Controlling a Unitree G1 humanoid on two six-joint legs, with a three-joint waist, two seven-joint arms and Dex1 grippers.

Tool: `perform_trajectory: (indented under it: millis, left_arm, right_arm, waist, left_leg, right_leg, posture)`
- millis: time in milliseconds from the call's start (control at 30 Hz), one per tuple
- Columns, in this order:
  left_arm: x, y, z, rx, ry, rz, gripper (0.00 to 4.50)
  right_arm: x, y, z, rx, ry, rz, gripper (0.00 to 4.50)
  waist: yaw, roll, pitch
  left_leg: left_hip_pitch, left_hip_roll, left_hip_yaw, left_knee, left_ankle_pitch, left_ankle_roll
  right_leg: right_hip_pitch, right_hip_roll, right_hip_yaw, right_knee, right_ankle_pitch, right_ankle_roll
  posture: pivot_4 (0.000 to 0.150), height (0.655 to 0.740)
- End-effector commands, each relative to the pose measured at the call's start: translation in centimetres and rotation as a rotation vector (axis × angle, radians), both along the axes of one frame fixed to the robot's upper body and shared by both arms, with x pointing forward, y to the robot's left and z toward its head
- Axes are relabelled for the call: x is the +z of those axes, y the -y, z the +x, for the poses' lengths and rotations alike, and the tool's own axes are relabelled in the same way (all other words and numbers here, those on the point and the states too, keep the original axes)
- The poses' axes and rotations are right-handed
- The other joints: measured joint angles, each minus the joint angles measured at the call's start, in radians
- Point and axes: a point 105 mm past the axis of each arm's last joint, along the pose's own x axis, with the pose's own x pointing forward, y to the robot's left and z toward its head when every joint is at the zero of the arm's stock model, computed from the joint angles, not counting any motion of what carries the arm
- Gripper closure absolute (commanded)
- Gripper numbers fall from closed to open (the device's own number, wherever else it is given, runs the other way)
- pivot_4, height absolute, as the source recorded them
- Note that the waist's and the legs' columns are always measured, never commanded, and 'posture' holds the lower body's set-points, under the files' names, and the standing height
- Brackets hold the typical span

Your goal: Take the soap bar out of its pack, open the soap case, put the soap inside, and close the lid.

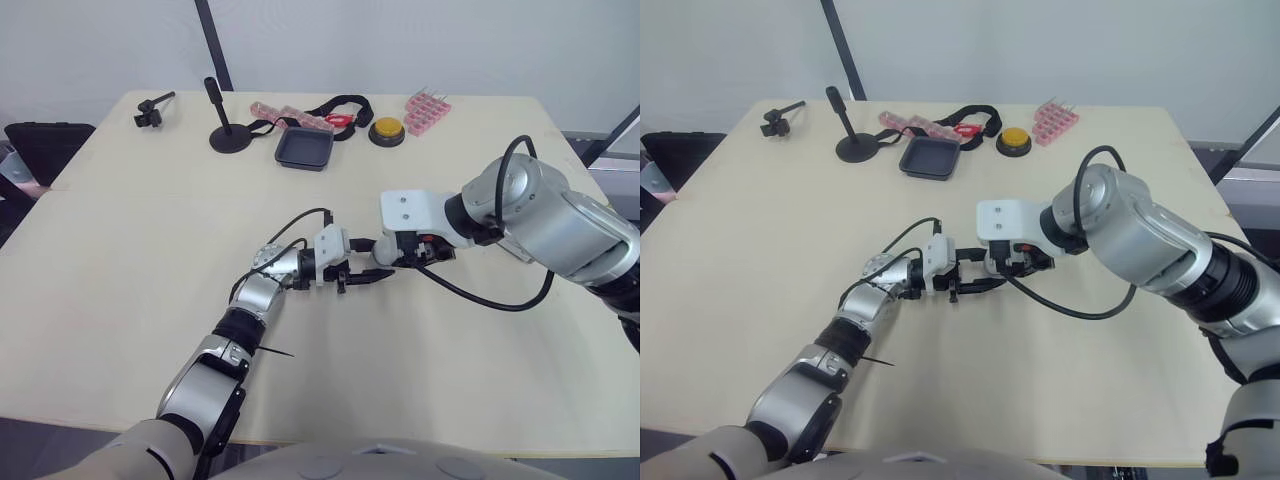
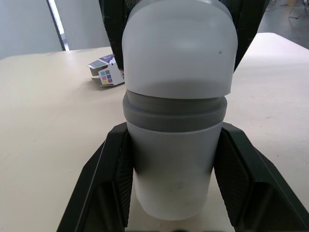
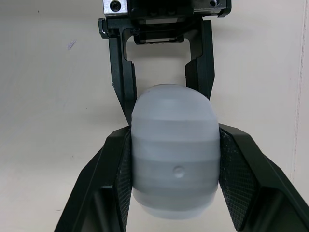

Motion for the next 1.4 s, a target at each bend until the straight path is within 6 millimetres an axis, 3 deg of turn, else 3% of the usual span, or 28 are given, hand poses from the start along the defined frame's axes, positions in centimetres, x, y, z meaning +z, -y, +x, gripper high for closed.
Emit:
perform_trajectory:
  millis: [33,133,200,433,667,967,1167,1367,1400]
  left_arm:
    - [1.3,0.4,-0.5,-0.032,0.05,-0.039,2.66]
    - [1.3,0.4,-0.5,-0.031,0.049,-0.04,2.66]
    - [1.3,0.4,-0.5,-0.031,0.049,-0.039,2.66]
    - [1.3,0.4,-0.4,-0.031,0.05,-0.038,2.66]
    - [1.3,0.3,-0.4,-0.025,0.046,-0.04,2.66]
    - [1.1,-0.1,-0.2,-0.021,0.042,-0.034,2.66]
    - [1.0,-0.2,-0.3,-0.02,0.039,-0.029,2.66]
    - [0.9,-0.3,-0.3,-0.023,0.038,-0.028,2.66]
    - [0.9,-0.2,-0.3,-0.024,0.038,-0.028,2.66]
  right_arm:
    - [-0.1,0.3,0.6,-0.038,0.004,0.002,1.48]
    - [0.0,0.2,0.6,-0.037,0.011,0.005,0.47]
    - [0.1,0.1,0.6,-0.029,0.014,0.009,0.02]
    - [0.4,0.2,0.6,-0.021,0.032,0.011,0.02]
    - [1.8,0.2,-0.7,0.025,0.052,0.023,0.02]
    - [2.2,1.0,-1.5,0.011,0.06,0.024,0.02]
    - [4.1,4.1,-0.3,-0.118,0.132,0.017,0.02]
    - [6.4,4.1,0.7,-0.161,0.177,0.076,0.02]
    - [6.8,3.9,0.8,-0.161,0.183,0.092,0.56]
  waist:
    - [0.0,0.0,0.0]
    - [0.001,0.0,0.001]
    - [0.001,0.0,0.001]
    - [0.002,0.0,0.001]
    - [0.002,0.0,0.001]
    - [0.004,0.0,0.001]
    - [0.007,0.0,0.001]
    - [0.001,0.0,0.001]
    - [0.001,0.0,0.001]
  left_leg:
    - [0.0,0.0,0.0,0.0,0.0,0.0]
    - [-0.001,0.0,0.0,0.0,0.0,0.0]
    - [-0.002,0.0,0.0,-0.002,0.0,0.0]
    - [-0.003,0.0,0.0,-0.003,0.0,0.0]
    - [-0.003,0.0,0.0,-0.003,0.0,0.0]
    - [-0.003,0.0,0.0,-0.003,0.0,0.0]
    - [-0.003,0.0,0.0,-0.003,0.0,0.0]
    - [-0.002,0.0,0.001,-0.003,0.0,0.0]
    - [-0.002,0.0,0.001,-0.003,0.0,0.0]
  right_leg:
    - [0.0,0.0,0.0,0.0,0.0,0.0]
    - [-0.001,0.0,0.0,-0.001,0.0,0.0]
    - [-0.002,0.0,0.0,-0.002,0.0,0.0]
    - [-0.002,0.0,-0.001,-0.005,0.0,0.0]
    - [-0.002,0.0,-0.001,-0.005,0.0,0.0]
    - [-0.002,0.0,-0.001,-0.005,0.0,0.0]
    - [-0.002,0.0,0.0,-0.005,0.0,0.0]
    - [-0.002,0.0,0.0,-0.004,0.0,0.0]
    - [-0.002,0.0,0.0,-0.004,0.0,0.0]
  posture:
    - [0.15,0.74]
    - [0.15,0.74]
    - [0.15,0.74]
    - [0.15,0.74]
    - [0.15,0.74]
    - [0.15,0.74]
    - [0.15,0.74]
    - [0.15,0.74]
    - [0.15,0.74]
